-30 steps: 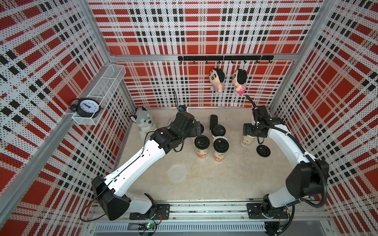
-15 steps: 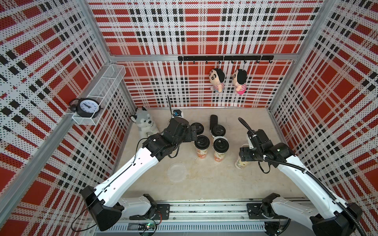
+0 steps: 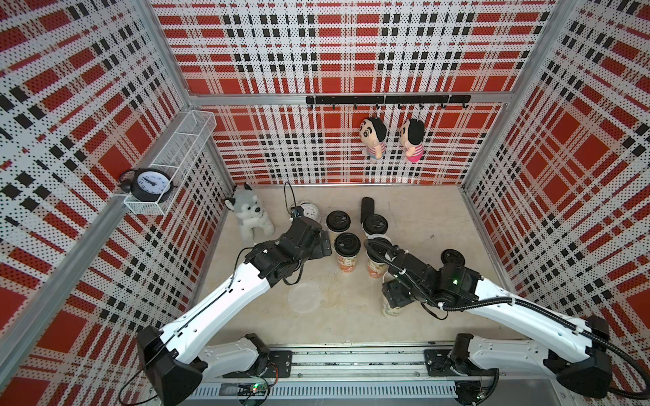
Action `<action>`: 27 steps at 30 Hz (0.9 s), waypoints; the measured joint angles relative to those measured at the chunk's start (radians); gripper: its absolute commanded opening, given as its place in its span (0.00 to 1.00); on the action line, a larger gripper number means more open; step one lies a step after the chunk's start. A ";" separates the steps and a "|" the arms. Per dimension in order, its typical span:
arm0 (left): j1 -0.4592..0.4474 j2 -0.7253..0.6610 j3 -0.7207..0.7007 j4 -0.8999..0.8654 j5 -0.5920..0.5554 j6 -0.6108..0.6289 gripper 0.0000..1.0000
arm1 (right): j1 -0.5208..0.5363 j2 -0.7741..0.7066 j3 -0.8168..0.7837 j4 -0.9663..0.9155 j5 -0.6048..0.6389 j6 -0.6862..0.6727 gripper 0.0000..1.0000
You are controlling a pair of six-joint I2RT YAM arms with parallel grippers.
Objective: Put the leak-proof paper on the milk tea cups
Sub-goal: Place the cup at the center of the board.
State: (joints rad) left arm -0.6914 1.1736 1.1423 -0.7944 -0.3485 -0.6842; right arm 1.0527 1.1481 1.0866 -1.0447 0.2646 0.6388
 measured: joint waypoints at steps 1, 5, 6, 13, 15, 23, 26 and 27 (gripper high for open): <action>0.004 -0.005 -0.019 -0.001 0.001 -0.009 0.99 | 0.020 0.030 0.018 0.009 0.010 0.007 0.80; 0.024 -0.026 -0.073 -0.005 0.006 -0.034 0.99 | 0.070 0.143 0.081 0.055 0.040 0.012 0.80; 0.031 -0.035 -0.086 -0.006 0.010 -0.038 0.99 | 0.077 0.169 0.096 0.069 0.045 0.011 0.80; 0.090 -0.095 -0.138 -0.006 0.040 -0.047 0.96 | 0.091 0.322 0.163 0.152 0.054 -0.003 0.80; 0.105 -0.108 -0.148 -0.006 0.053 -0.047 0.95 | 0.091 0.353 0.172 0.164 0.051 -0.010 0.81; 0.124 -0.121 -0.179 -0.006 0.090 -0.045 0.94 | 0.093 0.402 0.204 0.195 0.054 -0.024 0.91; 0.124 -0.121 -0.208 -0.006 0.106 -0.048 0.92 | 0.093 0.403 0.209 0.193 0.055 -0.023 0.96; 0.124 -0.121 -0.223 -0.006 0.111 -0.049 0.91 | 0.093 0.403 0.212 0.192 0.056 -0.024 0.98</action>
State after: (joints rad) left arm -0.5671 1.0531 0.9192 -0.8001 -0.2379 -0.7334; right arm 1.1454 1.5509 1.2984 -0.8532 0.3210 0.6151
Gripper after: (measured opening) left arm 0.927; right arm 0.960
